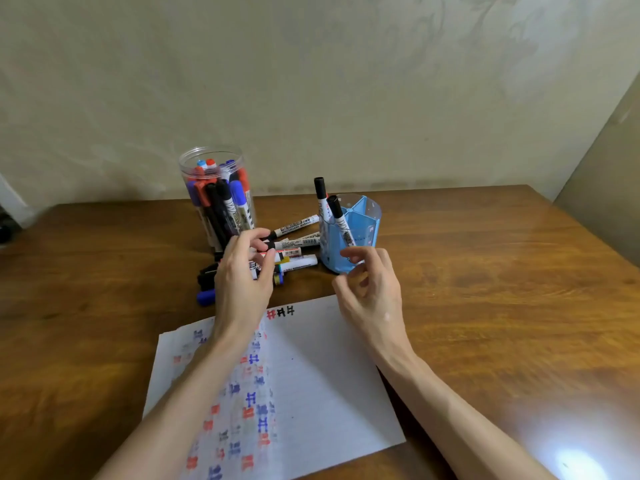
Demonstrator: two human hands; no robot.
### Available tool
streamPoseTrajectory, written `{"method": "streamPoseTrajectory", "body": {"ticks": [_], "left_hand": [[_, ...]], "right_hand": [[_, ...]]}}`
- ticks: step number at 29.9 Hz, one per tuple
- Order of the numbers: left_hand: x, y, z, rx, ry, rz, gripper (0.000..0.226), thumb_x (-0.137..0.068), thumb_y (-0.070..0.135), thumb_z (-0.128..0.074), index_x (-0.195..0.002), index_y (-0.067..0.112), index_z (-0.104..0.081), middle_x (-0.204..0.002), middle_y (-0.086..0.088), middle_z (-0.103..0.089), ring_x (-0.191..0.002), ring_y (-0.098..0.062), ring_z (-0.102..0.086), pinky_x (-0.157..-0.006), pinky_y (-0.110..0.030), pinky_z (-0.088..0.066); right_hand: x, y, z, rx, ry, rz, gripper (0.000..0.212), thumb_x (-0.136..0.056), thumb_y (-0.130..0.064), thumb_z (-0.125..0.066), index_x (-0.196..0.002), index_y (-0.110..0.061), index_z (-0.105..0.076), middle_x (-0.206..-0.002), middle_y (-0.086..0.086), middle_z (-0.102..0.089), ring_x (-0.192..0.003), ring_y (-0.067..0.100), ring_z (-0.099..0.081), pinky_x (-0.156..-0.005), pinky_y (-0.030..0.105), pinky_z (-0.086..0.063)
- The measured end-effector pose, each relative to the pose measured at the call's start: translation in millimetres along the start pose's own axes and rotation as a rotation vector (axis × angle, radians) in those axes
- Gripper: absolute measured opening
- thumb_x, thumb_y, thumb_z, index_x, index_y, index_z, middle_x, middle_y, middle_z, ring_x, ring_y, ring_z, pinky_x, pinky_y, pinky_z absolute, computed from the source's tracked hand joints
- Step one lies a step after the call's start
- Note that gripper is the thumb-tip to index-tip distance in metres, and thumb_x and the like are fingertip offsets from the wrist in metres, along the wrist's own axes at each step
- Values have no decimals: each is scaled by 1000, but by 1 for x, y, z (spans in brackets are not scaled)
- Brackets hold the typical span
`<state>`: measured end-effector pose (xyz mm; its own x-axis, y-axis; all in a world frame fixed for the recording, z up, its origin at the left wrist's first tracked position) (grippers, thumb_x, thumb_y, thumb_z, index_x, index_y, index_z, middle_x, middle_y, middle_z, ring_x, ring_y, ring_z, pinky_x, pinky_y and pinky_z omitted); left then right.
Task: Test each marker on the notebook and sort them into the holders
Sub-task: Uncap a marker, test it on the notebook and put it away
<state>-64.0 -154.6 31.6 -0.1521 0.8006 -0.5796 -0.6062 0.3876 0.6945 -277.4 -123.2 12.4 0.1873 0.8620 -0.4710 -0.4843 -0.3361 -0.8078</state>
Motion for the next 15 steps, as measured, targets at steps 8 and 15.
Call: {"method": "streamPoseTrajectory", "body": {"ticks": [8, 15], "left_hand": [[13, -36, 18, -450, -142, 15, 42, -88, 28, -80, -127, 19, -68, -119, 0, -58, -112, -19, -55, -87, -29, -46], [9, -46, 23, -522, -90, 3, 36, -93, 38, -72, -124, 20, -67, -122, -1, -59, -112, -19, -51, -88, -30, -40]], "right_hand": [[4, 0, -8, -6, -58, 8, 24, -90, -3, -70, -111, -15, -68, -113, -3, -56, -86, -6, -59, -71, 7, -47], [3, 1, -11, -1, -85, 23, 23, -90, -2, -70, -108, -16, -70, -110, -2, -56, -86, -2, -61, -68, 8, -48]]}}
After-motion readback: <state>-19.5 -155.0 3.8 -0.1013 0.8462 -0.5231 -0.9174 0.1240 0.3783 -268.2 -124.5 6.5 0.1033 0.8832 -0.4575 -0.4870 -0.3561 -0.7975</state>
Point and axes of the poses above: each hand's wrist, its own x-axis away from the middle knuckle, its own z-axis out of the back of the hand, y = z × x, the point moved 7 cm from there along -x, towards the middle knuckle
